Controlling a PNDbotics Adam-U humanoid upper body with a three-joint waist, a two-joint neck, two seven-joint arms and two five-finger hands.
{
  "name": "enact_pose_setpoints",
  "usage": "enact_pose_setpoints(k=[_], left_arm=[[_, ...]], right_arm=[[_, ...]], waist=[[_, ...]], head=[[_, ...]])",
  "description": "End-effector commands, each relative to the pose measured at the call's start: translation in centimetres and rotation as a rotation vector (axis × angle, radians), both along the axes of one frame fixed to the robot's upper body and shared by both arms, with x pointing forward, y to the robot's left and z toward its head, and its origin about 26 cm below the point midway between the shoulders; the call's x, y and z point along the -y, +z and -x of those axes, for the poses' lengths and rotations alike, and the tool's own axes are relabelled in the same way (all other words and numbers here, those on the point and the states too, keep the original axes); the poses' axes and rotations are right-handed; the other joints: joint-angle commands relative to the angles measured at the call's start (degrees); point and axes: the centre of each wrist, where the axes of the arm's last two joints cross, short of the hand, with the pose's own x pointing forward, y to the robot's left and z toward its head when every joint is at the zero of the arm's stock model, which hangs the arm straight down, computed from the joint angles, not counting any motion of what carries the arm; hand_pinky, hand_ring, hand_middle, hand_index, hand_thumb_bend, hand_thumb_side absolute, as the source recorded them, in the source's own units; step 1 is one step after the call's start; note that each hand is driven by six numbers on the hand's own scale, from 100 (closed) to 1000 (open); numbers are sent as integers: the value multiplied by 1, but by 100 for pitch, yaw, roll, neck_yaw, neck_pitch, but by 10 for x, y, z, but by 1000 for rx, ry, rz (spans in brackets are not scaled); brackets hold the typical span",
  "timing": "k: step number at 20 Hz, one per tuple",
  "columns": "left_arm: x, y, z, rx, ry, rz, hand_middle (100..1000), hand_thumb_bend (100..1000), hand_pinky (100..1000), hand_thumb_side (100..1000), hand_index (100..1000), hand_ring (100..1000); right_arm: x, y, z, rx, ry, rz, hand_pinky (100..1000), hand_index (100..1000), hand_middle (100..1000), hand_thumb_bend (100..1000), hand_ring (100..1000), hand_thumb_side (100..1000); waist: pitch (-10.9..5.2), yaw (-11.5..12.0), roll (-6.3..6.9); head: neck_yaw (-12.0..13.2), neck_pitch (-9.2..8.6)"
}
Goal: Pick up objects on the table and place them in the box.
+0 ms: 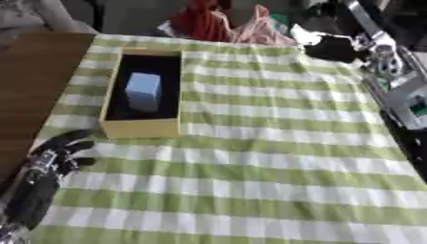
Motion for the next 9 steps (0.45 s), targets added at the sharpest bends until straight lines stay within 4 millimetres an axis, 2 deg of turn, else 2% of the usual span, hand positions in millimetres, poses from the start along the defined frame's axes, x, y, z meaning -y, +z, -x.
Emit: enact_pose_setpoints(k=[1, 9], left_arm=[[-9, 11, 2, 76, 65, 11, 820, 100, 734, 700, 823, 849], [-13, 9, 3, 105, 123, 25, 814, 100, 729, 699, 823, 844]], right_arm=[[15, 15, 17, 32, -35, -26, 627, 794, 598, 100, 892, 219], [44, -9, 44, -7, -140, -63, 629, 792, 594, 100, 895, 227]], waist=[[-66, -37, 13], [-1, -202, 48]], head=[[55, -15], [139, 11]])
